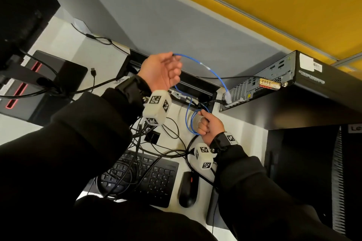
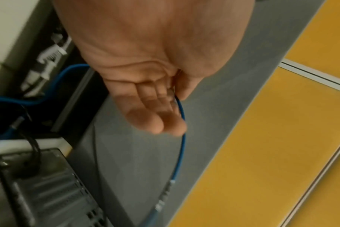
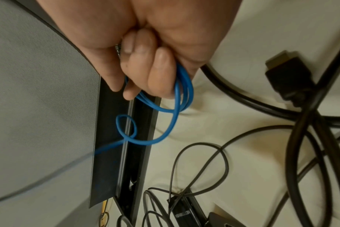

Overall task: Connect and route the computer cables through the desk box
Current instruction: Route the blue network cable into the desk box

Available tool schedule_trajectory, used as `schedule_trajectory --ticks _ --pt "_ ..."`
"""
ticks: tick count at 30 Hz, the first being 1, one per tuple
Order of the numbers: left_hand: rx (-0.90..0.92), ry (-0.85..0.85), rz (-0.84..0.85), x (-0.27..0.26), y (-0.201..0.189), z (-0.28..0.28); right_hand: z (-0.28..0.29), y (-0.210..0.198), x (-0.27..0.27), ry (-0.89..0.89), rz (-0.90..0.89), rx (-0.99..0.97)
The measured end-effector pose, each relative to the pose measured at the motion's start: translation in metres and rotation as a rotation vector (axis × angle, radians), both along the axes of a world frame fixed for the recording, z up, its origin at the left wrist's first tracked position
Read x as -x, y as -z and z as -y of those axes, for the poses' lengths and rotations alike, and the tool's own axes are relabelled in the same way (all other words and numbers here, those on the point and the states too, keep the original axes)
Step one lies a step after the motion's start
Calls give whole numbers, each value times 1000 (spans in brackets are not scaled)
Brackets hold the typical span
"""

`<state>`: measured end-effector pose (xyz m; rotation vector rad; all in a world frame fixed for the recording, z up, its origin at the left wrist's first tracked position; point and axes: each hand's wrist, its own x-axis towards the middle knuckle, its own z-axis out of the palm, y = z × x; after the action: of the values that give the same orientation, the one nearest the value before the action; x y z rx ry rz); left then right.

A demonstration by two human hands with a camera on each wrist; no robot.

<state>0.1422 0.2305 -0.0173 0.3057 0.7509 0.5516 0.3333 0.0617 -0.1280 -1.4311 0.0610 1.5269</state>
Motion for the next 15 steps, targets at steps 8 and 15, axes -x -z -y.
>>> schedule_trajectory --ticks 8,15 --pt "-631 593 -775 6 45 59 -2 -1 1 16 -19 -8" --pt "-859 909 -1156 -30 73 68 -2 3 1 0 -12 -6"
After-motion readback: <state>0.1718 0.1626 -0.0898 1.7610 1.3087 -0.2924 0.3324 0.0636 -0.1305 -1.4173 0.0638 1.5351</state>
